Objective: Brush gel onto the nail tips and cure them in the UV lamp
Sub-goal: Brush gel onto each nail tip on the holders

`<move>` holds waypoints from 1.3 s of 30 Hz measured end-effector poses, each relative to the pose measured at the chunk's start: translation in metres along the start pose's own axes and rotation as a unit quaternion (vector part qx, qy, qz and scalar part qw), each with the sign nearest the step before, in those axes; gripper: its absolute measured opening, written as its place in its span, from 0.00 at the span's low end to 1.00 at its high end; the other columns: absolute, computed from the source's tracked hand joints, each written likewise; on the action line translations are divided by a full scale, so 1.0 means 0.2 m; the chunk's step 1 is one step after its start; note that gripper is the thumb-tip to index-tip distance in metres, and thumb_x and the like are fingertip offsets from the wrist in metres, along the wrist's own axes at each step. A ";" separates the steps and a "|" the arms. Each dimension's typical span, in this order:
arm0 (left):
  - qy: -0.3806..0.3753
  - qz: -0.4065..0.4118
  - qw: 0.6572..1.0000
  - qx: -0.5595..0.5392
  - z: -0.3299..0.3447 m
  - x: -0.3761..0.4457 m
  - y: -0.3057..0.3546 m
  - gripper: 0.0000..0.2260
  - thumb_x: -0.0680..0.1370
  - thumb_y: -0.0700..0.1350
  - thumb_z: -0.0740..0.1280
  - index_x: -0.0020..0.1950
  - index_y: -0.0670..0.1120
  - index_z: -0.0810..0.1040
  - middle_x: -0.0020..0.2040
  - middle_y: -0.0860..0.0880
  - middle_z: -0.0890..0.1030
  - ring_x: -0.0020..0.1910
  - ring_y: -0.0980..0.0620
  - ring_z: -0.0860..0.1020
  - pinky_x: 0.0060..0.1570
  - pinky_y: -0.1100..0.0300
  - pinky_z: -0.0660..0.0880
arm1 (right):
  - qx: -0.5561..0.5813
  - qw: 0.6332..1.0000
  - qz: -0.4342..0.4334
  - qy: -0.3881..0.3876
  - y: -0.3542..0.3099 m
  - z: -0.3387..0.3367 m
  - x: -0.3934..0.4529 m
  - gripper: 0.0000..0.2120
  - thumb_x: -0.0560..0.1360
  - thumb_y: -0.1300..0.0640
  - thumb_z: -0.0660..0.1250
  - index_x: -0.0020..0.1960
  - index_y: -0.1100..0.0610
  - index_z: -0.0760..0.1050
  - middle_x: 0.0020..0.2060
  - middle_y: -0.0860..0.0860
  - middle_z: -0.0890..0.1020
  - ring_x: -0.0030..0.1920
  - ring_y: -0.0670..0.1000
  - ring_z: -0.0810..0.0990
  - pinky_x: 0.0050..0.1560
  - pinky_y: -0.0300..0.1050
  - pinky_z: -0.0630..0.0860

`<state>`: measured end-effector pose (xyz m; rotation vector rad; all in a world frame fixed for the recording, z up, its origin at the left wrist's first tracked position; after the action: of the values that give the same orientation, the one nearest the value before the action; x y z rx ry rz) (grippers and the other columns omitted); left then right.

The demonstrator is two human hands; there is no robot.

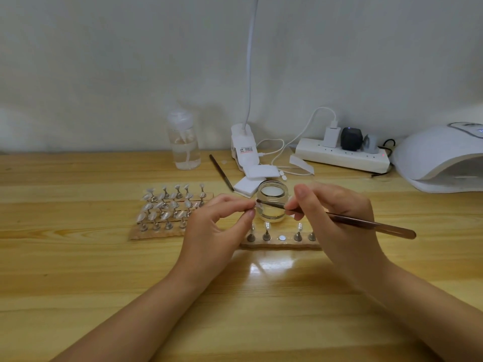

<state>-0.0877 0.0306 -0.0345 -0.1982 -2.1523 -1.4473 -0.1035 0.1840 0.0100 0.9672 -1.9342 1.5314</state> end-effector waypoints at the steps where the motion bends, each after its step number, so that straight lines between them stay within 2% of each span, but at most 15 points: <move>1: 0.000 -0.001 1.000 0.001 0.00 0.00 0.00 0.12 0.71 0.36 0.70 0.44 0.54 0.80 0.41 0.57 0.81 0.44 0.65 0.77 0.45 0.75 0.68 | 0.008 1.000 0.004 0.006 0.01 -0.01 0.00 0.12 0.74 0.52 0.60 0.35 0.52 0.78 0.29 0.47 0.81 0.30 0.45 0.79 0.33 0.38 0.76; 6: -0.003 -0.001 1.000 0.001 0.00 0.00 0.00 0.13 0.72 0.36 0.69 0.45 0.55 0.80 0.41 0.57 0.81 0.44 0.66 0.77 0.45 0.76 0.69 | 0.048 0.998 0.036 0.030 0.04 -0.04 -0.01 0.13 0.74 0.50 0.59 0.35 0.52 0.78 0.28 0.47 0.80 0.30 0.44 0.79 0.34 0.35 0.75; 10: -0.004 0.002 1.000 0.009 0.00 0.00 0.00 0.11 0.72 0.36 0.69 0.47 0.52 0.80 0.42 0.57 0.81 0.45 0.65 0.77 0.44 0.76 0.68 | -0.012 1.000 0.019 -0.011 0.01 0.01 0.00 0.10 0.74 0.51 0.60 0.38 0.50 0.77 0.32 0.46 0.81 0.34 0.45 0.79 0.35 0.37 0.75; 12: -0.004 0.003 1.000 0.011 0.00 0.00 0.00 0.11 0.72 0.36 0.69 0.47 0.52 0.80 0.42 0.57 0.81 0.45 0.65 0.77 0.44 0.76 0.68 | -0.009 1.000 0.019 -0.023 0.01 0.03 0.00 0.11 0.74 0.51 0.59 0.37 0.51 0.78 0.31 0.45 0.80 0.34 0.44 0.79 0.34 0.35 0.74; 18: -0.009 0.002 1.000 0.012 0.01 0.00 0.01 0.11 0.72 0.36 0.69 0.47 0.53 0.80 0.43 0.57 0.81 0.45 0.66 0.77 0.45 0.76 0.68 | 0.083 0.994 0.065 0.036 0.07 -0.04 -0.02 0.18 0.74 0.48 0.57 0.30 0.52 0.77 0.26 0.48 0.80 0.27 0.45 0.76 0.31 0.35 0.72; 25: -0.009 -0.009 1.000 0.009 0.01 0.00 -0.01 0.11 0.72 0.37 0.69 0.46 0.53 0.80 0.43 0.57 0.81 0.46 0.65 0.77 0.45 0.76 0.68 | 0.071 0.994 0.083 0.011 0.08 0.02 -0.01 0.15 0.74 0.47 0.57 0.35 0.50 0.78 0.32 0.48 0.82 0.32 0.44 0.79 0.35 0.32 0.73; 29: -0.011 -0.013 1.000 0.010 0.01 0.00 -0.01 0.11 0.72 0.36 0.69 0.48 0.51 0.81 0.44 0.56 0.82 0.46 0.64 0.77 0.46 0.75 0.69 | 0.104 0.989 0.102 0.038 0.10 -0.02 -0.02 0.20 0.74 0.45 0.57 0.30 0.51 0.79 0.27 0.52 0.81 0.28 0.46 0.78 0.32 0.34 0.73; 31: -0.012 -0.016 1.000 0.007 0.01 0.00 -0.02 0.10 0.72 0.37 0.69 0.48 0.51 0.81 0.44 0.56 0.82 0.46 0.64 0.77 0.46 0.75 0.69 | 0.107 0.988 0.103 0.050 0.10 -0.03 -0.02 0.21 0.74 0.45 0.56 0.29 0.52 0.78 0.26 0.51 0.80 0.26 0.45 0.76 0.31 0.34 0.72; 36: -0.010 -0.017 1.000 -0.002 0.01 0.00 -0.02 0.10 0.72 0.36 0.69 0.47 0.51 0.81 0.43 0.56 0.82 0.45 0.64 0.78 0.45 0.75 0.69 | 0.075 0.993 0.079 0.044 0.08 -0.01 -0.01 0.17 0.75 0.48 0.55 0.34 0.51 0.77 0.30 0.47 0.81 0.31 0.43 0.78 0.34 0.31 0.72; 39: -0.011 -0.018 1.000 -0.002 0.01 0.00 -0.01 0.10 0.72 0.37 0.69 0.46 0.52 0.81 0.43 0.55 0.82 0.45 0.64 0.78 0.44 0.75 0.69 | 0.071 0.994 0.083 0.024 0.08 0.02 -0.01 0.17 0.75 0.47 0.56 0.35 0.51 0.78 0.32 0.48 0.82 0.32 0.43 0.78 0.34 0.30 0.72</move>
<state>-0.0892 0.0308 -0.0374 -0.1790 -2.1822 -1.4752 -0.1146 0.1834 -0.0032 0.8360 -1.9346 1.7908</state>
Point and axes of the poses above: each hand's wrist, its own x-axis towards the middle knuckle, its own z-axis out of the palm, y = z × x, the point moved 10 cm from there along x, towards the middle knuckle
